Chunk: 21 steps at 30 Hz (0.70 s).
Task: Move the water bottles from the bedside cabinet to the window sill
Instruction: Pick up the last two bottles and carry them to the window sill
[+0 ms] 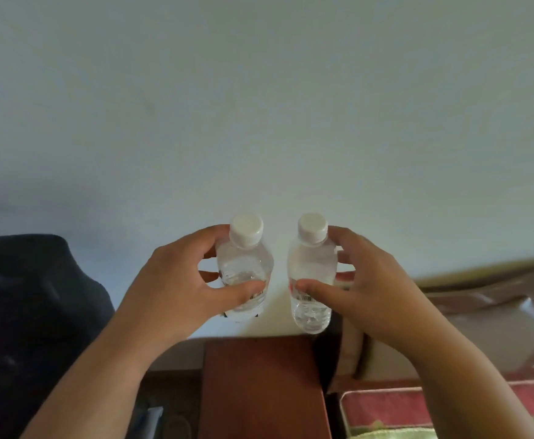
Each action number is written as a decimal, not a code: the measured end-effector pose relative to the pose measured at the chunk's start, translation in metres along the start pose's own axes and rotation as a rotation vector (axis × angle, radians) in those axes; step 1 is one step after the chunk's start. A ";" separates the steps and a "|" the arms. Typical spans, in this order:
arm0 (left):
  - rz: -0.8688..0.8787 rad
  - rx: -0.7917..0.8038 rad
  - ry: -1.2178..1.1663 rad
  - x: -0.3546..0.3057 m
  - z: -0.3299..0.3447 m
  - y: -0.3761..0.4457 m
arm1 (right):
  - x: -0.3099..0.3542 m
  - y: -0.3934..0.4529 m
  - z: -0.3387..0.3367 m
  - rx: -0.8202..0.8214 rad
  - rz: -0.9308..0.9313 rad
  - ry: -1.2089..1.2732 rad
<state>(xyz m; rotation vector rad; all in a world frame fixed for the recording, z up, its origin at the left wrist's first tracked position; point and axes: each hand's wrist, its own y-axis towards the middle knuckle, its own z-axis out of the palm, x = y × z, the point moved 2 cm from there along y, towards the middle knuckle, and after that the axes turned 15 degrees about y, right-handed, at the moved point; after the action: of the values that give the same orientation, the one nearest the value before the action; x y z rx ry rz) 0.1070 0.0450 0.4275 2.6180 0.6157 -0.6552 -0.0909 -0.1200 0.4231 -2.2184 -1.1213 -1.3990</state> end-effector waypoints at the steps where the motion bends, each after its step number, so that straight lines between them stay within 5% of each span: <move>1: 0.009 0.000 -0.001 -0.003 -0.005 0.000 | 0.002 -0.001 -0.003 -0.016 -0.011 -0.023; 10: -0.041 -0.026 -0.001 -0.025 -0.018 -0.004 | 0.001 -0.012 -0.027 -0.054 -0.016 -0.047; 21: -0.214 -0.080 0.034 -0.056 -0.006 -0.023 | -0.003 0.007 -0.054 0.104 -0.072 -0.036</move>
<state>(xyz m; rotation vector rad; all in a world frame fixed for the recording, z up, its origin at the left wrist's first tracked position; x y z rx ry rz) 0.0530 0.0488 0.4561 2.5150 0.9229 -0.6348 -0.1208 -0.1581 0.4473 -2.1584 -1.2680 -1.3021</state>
